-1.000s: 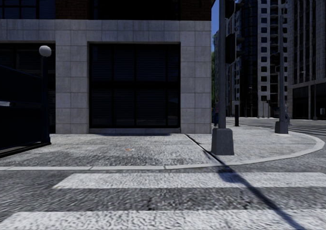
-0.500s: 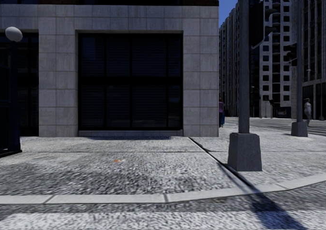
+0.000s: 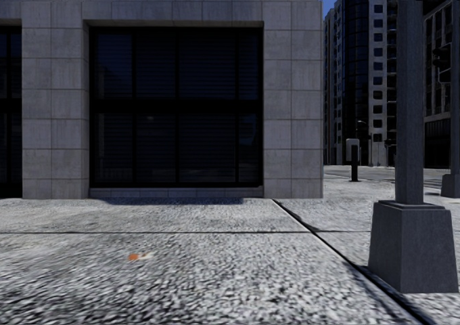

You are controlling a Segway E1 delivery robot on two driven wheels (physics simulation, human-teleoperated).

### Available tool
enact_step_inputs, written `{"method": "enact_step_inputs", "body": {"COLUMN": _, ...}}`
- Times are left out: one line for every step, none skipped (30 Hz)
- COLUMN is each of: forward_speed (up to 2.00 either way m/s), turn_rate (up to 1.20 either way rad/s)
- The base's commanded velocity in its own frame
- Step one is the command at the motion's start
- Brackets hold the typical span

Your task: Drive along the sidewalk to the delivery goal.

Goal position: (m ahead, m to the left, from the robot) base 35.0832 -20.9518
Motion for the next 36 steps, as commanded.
{"method": "enact_step_inputs", "body": {"forward_speed": 1.01, "turn_rate": 0.0}}
{"method": "enact_step_inputs", "body": {"forward_speed": 0.91, "turn_rate": 0.0}}
{"method": "enact_step_inputs", "body": {"forward_speed": 0.84, "turn_rate": 0.0}}
{"method": "enact_step_inputs", "body": {"forward_speed": 0.82, "turn_rate": 0.0}}
{"method": "enact_step_inputs", "body": {"forward_speed": 0.82, "turn_rate": 0.0}}
{"method": "enact_step_inputs", "body": {"forward_speed": 0.82, "turn_rate": 0.0}}
{"method": "enact_step_inputs", "body": {"forward_speed": 0.82, "turn_rate": 0.0}}
{"method": "enact_step_inputs", "body": {"forward_speed": 0.82, "turn_rate": 0.0}}
{"method": "enact_step_inputs", "body": {"forward_speed": 0.82, "turn_rate": 0.0}}
{"method": "enact_step_inputs", "body": {"forward_speed": 0.82, "turn_rate": 0.0}}
{"method": "enact_step_inputs", "body": {"forward_speed": 0.82, "turn_rate": 0.0}}
{"method": "enact_step_inputs", "body": {"forward_speed": 0.82, "turn_rate": 0.0}}
{"method": "enact_step_inputs", "body": {"forward_speed": 0.84, "turn_rate": 0.0}}
{"method": "enact_step_inputs", "body": {"forward_speed": 0.85, "turn_rate": 0.0}}
{"method": "enact_step_inputs", "body": {"forward_speed": 0.85, "turn_rate": 0.0}}
{"method": "enact_step_inputs", "body": {"forward_speed": 0.86, "turn_rate": 0.0}}
{"method": "enact_step_inputs", "body": {"forward_speed": 0.86, "turn_rate": 0.0}}
{"method": "enact_step_inputs", "body": {"forward_speed": 0.86, "turn_rate": 0.0}}
{"method": "enact_step_inputs", "body": {"forward_speed": 0.86, "turn_rate": 0.0}}
{"method": "enact_step_inputs", "body": {"forward_speed": 0.86, "turn_rate": 0.0}}
{"method": "enact_step_inputs", "body": {"forward_speed": 0.86, "turn_rate": 0.0}}
{"method": "enact_step_inputs", "body": {"forward_speed": 0.86, "turn_rate": 0.0}}
{"method": "enact_step_inputs", "body": {"forward_speed": 0.86, "turn_rate": 0.0}}
{"method": "enact_step_inputs", "body": {"forward_speed": 1.12, "turn_rate": 0.0}}
{"method": "enact_step_inputs", "body": {"forward_speed": 1.23, "turn_rate": 0.0}}
{"method": "enact_step_inputs", "body": {"forward_speed": 1.23, "turn_rate": 0.0}}
{"method": "enact_step_inputs", "body": {"forward_speed": 1.27, "turn_rate": 0.0}}
{"method": "enact_step_inputs", "body": {"forward_speed": 1.29, "turn_rate": 0.0}}
{"method": "enact_step_inputs", "body": {"forward_speed": 1.3, "turn_rate": 0.0}}
{"method": "enact_step_inputs", "body": {"forward_speed": 1.3, "turn_rate": 0.0}}
{"method": "enact_step_inputs", "body": {"forward_speed": 1.3, "turn_rate": 0.0}}
{"method": "enact_step_inputs", "body": {"forward_speed": 1.31, "turn_rate": 0.0}}
{"method": "enact_step_inputs", "body": {"forward_speed": 1.33, "turn_rate": 0.0}}
{"method": "enact_step_inputs", "body": {"forward_speed": 1.44, "turn_rate": 0.0}}
{"method": "enact_step_inputs", "body": {"forward_speed": 1.51, "turn_rate": 0.0}}
{"method": "enact_step_inputs", "body": {"forward_speed": 1.53, "turn_rate": 0.0}}
